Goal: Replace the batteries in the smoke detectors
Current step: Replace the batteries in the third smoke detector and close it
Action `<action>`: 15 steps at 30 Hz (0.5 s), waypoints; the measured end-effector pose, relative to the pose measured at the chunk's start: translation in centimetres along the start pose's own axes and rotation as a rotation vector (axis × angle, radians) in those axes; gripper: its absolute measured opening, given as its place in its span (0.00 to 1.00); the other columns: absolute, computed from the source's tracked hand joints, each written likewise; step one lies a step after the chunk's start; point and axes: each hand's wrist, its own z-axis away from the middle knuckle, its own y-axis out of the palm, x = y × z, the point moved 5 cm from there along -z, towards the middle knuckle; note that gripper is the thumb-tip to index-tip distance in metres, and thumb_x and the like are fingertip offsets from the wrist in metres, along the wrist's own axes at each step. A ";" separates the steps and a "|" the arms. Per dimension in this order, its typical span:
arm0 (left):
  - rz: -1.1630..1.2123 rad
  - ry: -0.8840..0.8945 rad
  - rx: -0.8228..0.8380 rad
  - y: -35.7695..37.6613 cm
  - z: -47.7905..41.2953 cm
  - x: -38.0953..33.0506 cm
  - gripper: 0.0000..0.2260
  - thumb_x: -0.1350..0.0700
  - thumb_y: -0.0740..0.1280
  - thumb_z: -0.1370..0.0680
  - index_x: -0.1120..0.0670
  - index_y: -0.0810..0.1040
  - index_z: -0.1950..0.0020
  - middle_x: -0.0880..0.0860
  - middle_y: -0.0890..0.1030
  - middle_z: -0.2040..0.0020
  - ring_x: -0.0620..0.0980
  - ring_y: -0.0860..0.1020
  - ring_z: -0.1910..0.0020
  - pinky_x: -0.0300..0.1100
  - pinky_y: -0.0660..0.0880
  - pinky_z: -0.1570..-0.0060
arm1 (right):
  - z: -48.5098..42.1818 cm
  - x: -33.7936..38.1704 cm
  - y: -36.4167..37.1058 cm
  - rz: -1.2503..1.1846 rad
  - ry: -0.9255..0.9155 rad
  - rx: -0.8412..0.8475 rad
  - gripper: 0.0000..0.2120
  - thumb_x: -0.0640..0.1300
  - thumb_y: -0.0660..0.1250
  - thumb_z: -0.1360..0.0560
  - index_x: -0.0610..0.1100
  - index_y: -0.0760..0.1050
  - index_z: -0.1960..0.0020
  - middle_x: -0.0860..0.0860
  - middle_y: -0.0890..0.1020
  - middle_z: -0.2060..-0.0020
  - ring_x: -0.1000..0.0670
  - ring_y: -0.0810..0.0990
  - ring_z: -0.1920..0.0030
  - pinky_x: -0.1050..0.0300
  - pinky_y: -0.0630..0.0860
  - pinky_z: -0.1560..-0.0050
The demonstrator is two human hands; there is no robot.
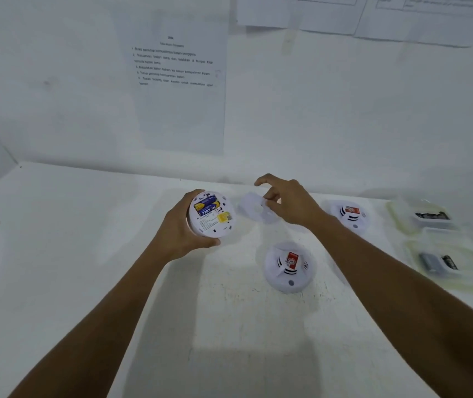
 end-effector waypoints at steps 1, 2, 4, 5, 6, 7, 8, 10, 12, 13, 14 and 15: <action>-0.001 -0.002 0.004 -0.1 -0.1 0.1 0.42 0.53 0.84 0.43 0.44 0.68 0.33 0.36 0.76 0.42 0.37 0.76 0.42 0.31 0.73 0.45 | -0.6 -0.4 0.5 0.055 0.021 0.054 0.19 0.36 0.67 0.25 0.52 0.72 0.37 0.53 0.85 0.58 0.51 0.83 0.57 0.49 0.81 0.54; 0.002 -0.003 0.009 -0.1 -0.2 0.2 0.42 0.51 0.84 0.43 0.43 0.68 0.33 0.35 0.76 0.42 0.36 0.76 0.42 0.30 0.73 0.45 | -1.1 -0.6 1.0 0.102 0.040 0.094 0.20 0.35 0.65 0.25 0.52 0.72 0.37 0.52 0.85 0.57 0.49 0.83 0.57 0.48 0.81 0.55; 0.004 -0.002 0.021 -0.1 -0.4 0.2 0.41 0.50 0.83 0.42 0.41 0.67 0.34 0.35 0.76 0.42 0.36 0.76 0.42 0.27 0.73 0.47 | -1.9 -0.8 1.8 0.178 0.056 0.119 0.22 0.33 0.64 0.26 0.52 0.72 0.36 0.50 0.85 0.54 0.47 0.82 0.56 0.48 0.81 0.55; 0.007 0.001 0.028 0.0 -0.5 0.1 0.41 0.50 0.83 0.42 0.42 0.67 0.34 0.35 0.76 0.42 0.36 0.76 0.42 0.26 0.72 0.47 | -2.1 -0.9 2.1 0.213 0.047 0.107 0.23 0.32 0.64 0.27 0.52 0.72 0.36 0.50 0.84 0.53 0.47 0.82 0.55 0.49 0.80 0.54; 0.012 0.004 0.035 0.2 -0.6 0.1 0.40 0.52 0.83 0.41 0.43 0.67 0.34 0.36 0.76 0.42 0.35 0.75 0.42 0.25 0.72 0.47 | -2.2 -1.0 2.4 0.250 0.032 0.084 0.23 0.32 0.64 0.27 0.51 0.72 0.35 0.50 0.84 0.51 0.47 0.82 0.53 0.49 0.79 0.51; 0.016 0.007 0.039 0.3 -0.7 0.1 0.41 0.53 0.83 0.41 0.44 0.67 0.34 0.36 0.76 0.41 0.35 0.75 0.42 0.25 0.71 0.47 | -2.2 -1.1 2.7 0.278 0.027 0.052 0.23 0.33 0.65 0.26 0.50 0.72 0.35 0.50 0.84 0.49 0.47 0.82 0.50 0.49 0.78 0.48; 0.017 0.011 0.044 0.5 -0.7 0.0 0.41 0.54 0.84 0.41 0.45 0.67 0.33 0.37 0.76 0.41 0.35 0.75 0.42 0.25 0.71 0.47 | -2.0 -1.3 2.7 0.279 0.035 0.012 0.21 0.34 0.65 0.25 0.50 0.72 0.34 0.50 0.84 0.48 0.47 0.82 0.48 0.48 0.76 0.45; 0.018 0.023 0.056 0.8 -0.9 -0.3 0.41 0.54 0.84 0.41 0.46 0.67 0.32 0.38 0.76 0.40 0.36 0.75 0.41 0.26 0.72 0.46 | -1.3 -1.5 2.2 0.191 0.058 -0.088 0.18 0.37 0.65 0.23 0.49 0.73 0.35 0.50 0.83 0.47 0.48 0.81 0.47 0.49 0.75 0.43; 0.020 0.032 0.069 1.4 -1.3 -0.7 0.41 0.54 0.84 0.41 0.46 0.68 0.32 0.38 0.76 0.40 0.37 0.75 0.41 0.26 0.72 0.46 | -0.2 -0.9 1.0 0.027 0.039 -0.208 0.16 0.39 0.67 0.24 0.47 0.75 0.37 0.50 0.83 0.48 0.50 0.80 0.48 0.51 0.76 0.44; 0.019 0.036 0.074 1.8 -1.4 -1.0 0.41 0.54 0.84 0.41 0.46 0.68 0.32 0.38 0.76 0.40 0.37 0.75 0.41 0.27 0.72 0.46 | 0.5 -0.2 0.2 -0.048 0.020 -0.256 0.15 0.40 0.68 0.24 0.46 0.75 0.37 0.51 0.83 0.48 0.51 0.80 0.48 0.53 0.76 0.45; 0.012 0.044 0.080 2.4 -1.6 -1.5 0.41 0.54 0.84 0.41 0.46 0.68 0.32 0.38 0.76 0.40 0.37 0.75 0.41 0.28 0.73 0.45 | 1.2 0.7 -0.4 -0.101 0.000 -0.284 0.16 0.41 0.69 0.25 0.47 0.76 0.38 0.52 0.82 0.48 0.52 0.80 0.48 0.55 0.76 0.45; 0.007 0.055 0.090 3.1 -1.8 -2.1 0.42 0.54 0.84 0.41 0.47 0.68 0.32 0.39 0.76 0.40 0.37 0.75 0.41 0.29 0.73 0.44 | 1.8 1.5 -0.9 -0.132 -0.016 -0.291 0.17 0.42 0.70 0.26 0.48 0.76 0.38 0.53 0.82 0.47 0.53 0.79 0.48 0.56 0.75 0.46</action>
